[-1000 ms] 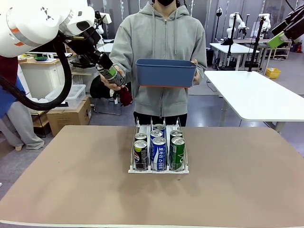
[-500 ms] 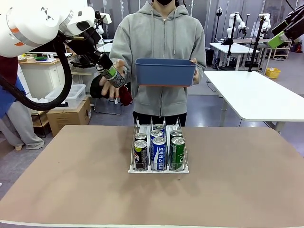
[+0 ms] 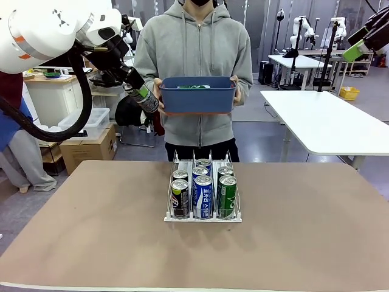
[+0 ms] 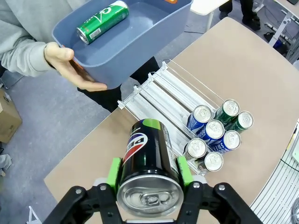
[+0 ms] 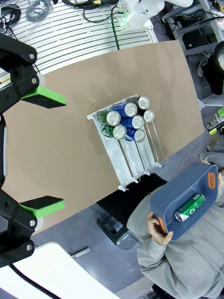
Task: Fill the beverage cans into the dispenser.
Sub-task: Place the picked Pepsi coke in the line of the Automatic Can Dispenser with the same cans.
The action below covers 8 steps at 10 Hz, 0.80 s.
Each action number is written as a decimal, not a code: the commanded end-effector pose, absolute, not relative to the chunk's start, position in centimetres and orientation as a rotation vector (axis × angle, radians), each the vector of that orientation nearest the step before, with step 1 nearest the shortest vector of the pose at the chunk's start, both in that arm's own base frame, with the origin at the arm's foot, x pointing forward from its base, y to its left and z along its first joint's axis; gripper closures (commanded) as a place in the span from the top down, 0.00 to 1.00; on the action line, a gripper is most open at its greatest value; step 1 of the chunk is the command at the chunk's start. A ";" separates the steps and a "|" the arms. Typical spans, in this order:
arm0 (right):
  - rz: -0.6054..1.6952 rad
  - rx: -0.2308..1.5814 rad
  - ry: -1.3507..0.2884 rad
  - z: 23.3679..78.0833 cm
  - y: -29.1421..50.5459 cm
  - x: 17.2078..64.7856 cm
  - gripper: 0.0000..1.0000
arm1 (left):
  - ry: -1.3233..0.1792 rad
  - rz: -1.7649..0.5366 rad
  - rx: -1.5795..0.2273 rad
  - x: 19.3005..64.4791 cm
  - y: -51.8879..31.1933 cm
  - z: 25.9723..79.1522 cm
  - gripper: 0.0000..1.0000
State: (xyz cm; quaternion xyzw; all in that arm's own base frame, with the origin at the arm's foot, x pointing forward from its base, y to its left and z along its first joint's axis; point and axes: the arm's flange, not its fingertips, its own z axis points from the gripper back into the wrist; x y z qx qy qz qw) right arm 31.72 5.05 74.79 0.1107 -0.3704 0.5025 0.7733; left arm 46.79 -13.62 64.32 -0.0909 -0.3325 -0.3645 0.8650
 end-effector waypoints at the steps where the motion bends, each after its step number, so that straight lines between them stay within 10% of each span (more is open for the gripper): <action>1: 1.095 0.239 -0.801 74.7 5.1 31.8 1.00 | -0.704 -0.755 -0.187 46.8 -13.4 64.5 0.00; 4: 1.095 0.239 -0.801 74.7 5.1 31.8 1.00 | -0.704 -0.755 -0.187 46.8 -13.4 64.5 0.00; 5: 1.095 0.239 -0.801 74.7 5.1 31.8 1.00 | -0.697 -0.764 -0.190 46.8 -13.6 64.3 0.58; 8: 1.095 0.239 -0.801 74.7 5.1 31.8 1.00 | -0.598 -0.704 -0.206 44.0 -16.6 61.7 0.58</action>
